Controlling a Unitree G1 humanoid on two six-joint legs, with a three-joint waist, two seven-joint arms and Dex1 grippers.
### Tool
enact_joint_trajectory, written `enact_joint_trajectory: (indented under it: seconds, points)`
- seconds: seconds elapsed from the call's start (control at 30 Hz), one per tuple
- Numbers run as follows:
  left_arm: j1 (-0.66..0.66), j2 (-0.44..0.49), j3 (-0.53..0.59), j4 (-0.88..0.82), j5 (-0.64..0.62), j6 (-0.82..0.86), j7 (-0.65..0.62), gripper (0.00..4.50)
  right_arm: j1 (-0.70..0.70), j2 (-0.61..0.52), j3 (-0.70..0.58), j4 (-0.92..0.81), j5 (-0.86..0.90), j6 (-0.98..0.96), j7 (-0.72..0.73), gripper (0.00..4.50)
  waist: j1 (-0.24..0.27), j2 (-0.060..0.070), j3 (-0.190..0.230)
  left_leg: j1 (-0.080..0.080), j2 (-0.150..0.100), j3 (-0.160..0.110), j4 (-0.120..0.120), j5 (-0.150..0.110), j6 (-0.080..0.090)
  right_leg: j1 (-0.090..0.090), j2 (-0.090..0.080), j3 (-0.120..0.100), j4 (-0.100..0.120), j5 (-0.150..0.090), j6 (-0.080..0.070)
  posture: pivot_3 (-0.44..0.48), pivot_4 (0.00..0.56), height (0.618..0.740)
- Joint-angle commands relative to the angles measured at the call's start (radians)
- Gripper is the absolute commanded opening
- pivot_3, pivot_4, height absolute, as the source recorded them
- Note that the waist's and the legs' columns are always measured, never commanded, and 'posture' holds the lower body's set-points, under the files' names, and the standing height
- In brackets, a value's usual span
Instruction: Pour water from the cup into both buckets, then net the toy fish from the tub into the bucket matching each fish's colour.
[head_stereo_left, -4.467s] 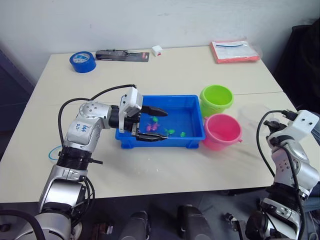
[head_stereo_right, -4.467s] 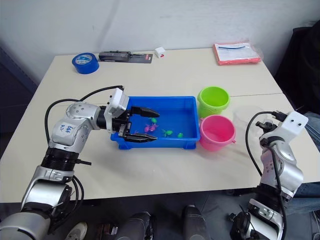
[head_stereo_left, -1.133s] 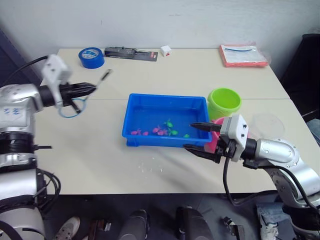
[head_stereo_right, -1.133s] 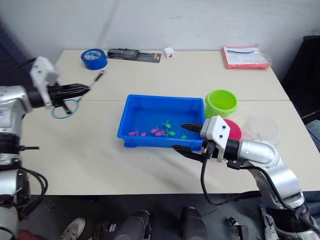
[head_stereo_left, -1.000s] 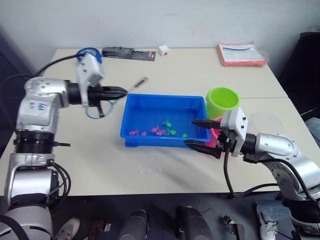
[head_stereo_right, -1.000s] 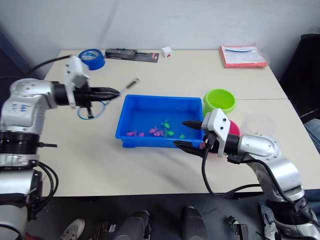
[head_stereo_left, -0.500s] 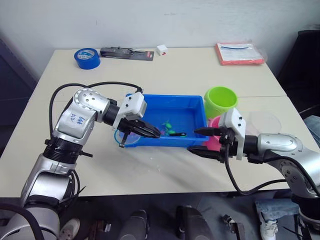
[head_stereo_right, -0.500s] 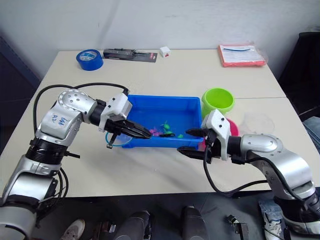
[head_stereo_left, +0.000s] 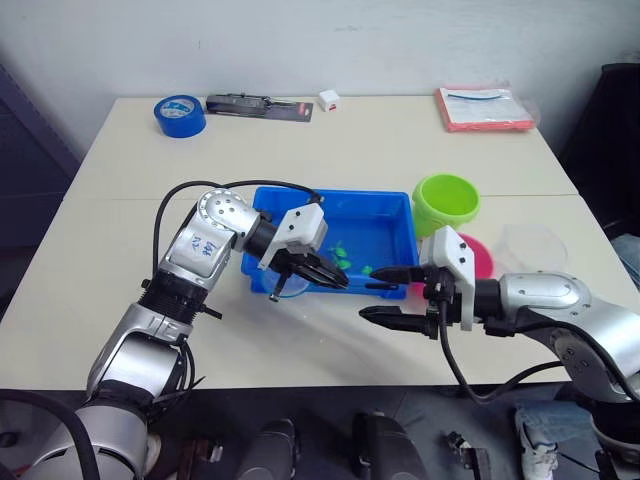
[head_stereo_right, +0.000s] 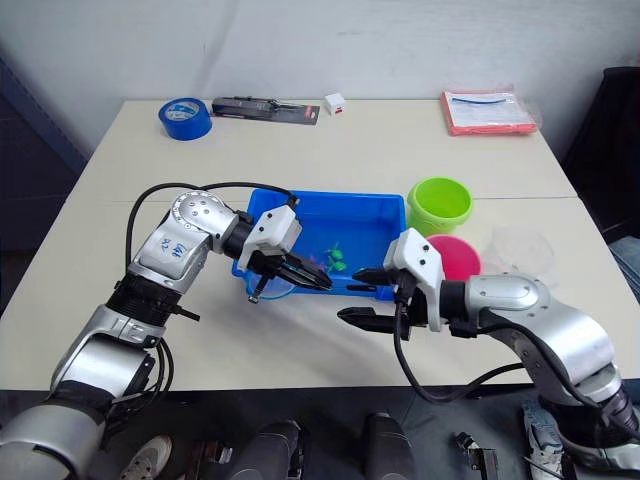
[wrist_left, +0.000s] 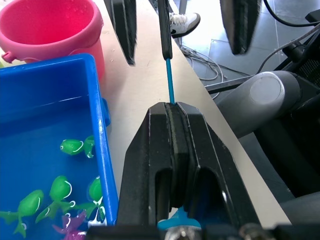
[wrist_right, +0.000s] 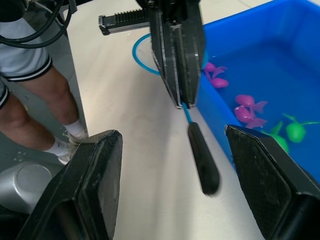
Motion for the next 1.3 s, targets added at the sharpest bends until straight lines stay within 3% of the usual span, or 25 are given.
enact_joint_trajectory:
  seconds: [0.03,0.8,1.03,1.07,1.3]
  points:
    - [-0.037,-0.015,0.003,-0.025,0.003,0.0,-0.003,0.03,-0.019,0.01,0.001,-0.017,0.002,-0.011,-0.004,4.5,0.0,0.0,0.0,0.0,0.0,0.0,0.0,0.0,0.0,0.0,0.0,0.0,0.0,0.0,0.0,0.0,0.15,0.737]
    - [-0.008,0.027,0.003,-0.063,0.005,0.02,-0.014,0.03,-0.052,-0.006,0.0,0.018,-0.014,-0.018,0.015,4.5,-0.001,0.0,0.0,0.0,0.0,0.0,0.0,0.0,0.0,0.0,0.0,0.0,0.0,0.0,0.0,0.0,0.15,0.737]
    - [0.0,0.034,-0.004,-0.059,0.015,0.006,-0.022,0.0,-0.053,-0.009,-0.004,0.015,-0.011,-0.009,0.011,1.06,0.0,0.0,0.0,0.0,0.0,0.0,0.0,0.0,0.0,0.0,0.0,0.0,0.0,0.0,0.0,0.0,0.15,0.737]
    - [0.001,0.035,-0.005,-0.059,0.017,0.003,-0.023,0.0,-0.052,-0.01,-0.004,0.014,-0.01,-0.008,0.011,0.74,0.0,0.0,0.0,0.0,0.0,0.0,0.0,0.0,0.0,0.0,0.0,0.0,0.0,0.0,0.0,0.0,0.15,0.737]
    - [0.005,0.035,-0.005,-0.065,0.019,0.003,-0.023,0.0,-0.047,-0.017,-0.007,0.009,-0.007,-0.004,0.016,0.8,0.0,0.0,0.0,0.0,0.0,0.0,0.0,0.0,0.0,0.0,0.0,0.0,0.0,0.0,0.0,0.0,0.15,0.737]
